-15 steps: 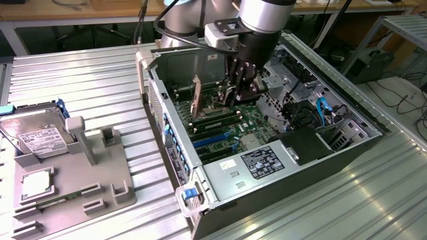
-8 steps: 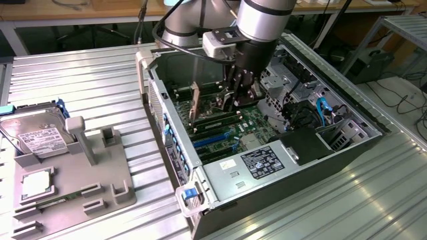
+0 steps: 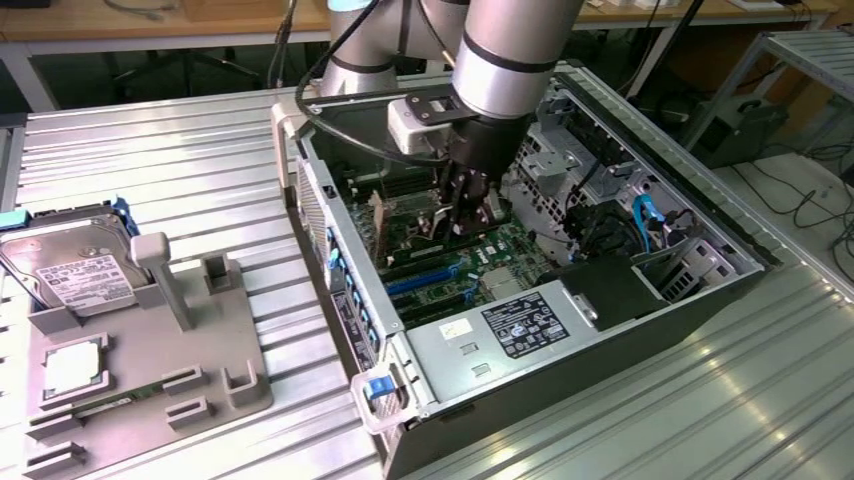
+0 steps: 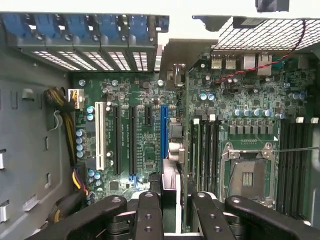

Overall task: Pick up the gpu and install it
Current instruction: 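Insert the gpu into the slot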

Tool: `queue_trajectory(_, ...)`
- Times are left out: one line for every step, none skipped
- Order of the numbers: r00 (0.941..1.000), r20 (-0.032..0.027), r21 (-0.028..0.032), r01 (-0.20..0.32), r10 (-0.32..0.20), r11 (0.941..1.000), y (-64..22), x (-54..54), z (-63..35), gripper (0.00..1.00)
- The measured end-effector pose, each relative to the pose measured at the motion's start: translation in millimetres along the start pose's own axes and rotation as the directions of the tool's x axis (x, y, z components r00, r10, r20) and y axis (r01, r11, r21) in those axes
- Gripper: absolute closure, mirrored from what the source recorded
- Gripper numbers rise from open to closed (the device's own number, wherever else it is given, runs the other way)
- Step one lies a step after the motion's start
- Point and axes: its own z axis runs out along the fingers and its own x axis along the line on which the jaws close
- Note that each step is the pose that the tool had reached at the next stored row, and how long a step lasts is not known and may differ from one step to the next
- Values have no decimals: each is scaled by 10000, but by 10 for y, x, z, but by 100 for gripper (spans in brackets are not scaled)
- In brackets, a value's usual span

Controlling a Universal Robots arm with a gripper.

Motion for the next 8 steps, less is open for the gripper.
queue_trajectory(9998, 1, 8, -220, 220, 9998, 1, 2, 63, 72)
queue_trajectory(9998, 0, 6, -223, 223, 9998, 25, 3, 93, 72)
queue_trajectory(9998, 0, 3, -222, 222, 9998, 27, 18, 111, 72)
queue_trajectory(9998, 2, 3, -223, 223, 9998, 38, 29, 131, 72)
queue_trajectory(9998, 5, 3, -222, 222, 9998, 48, 54, 159, 72)
queue_trajectory(9998, 5, -3, -220, 220, 9998, 81, 84, 263, 72)
queue_trajectory(9999, 64, -14, -140, 140, 9999, 111, 112, 334, 72)
queue_trajectory(10000, 69, -18, -35, 35, 10000, 144, 112, 381, 72)
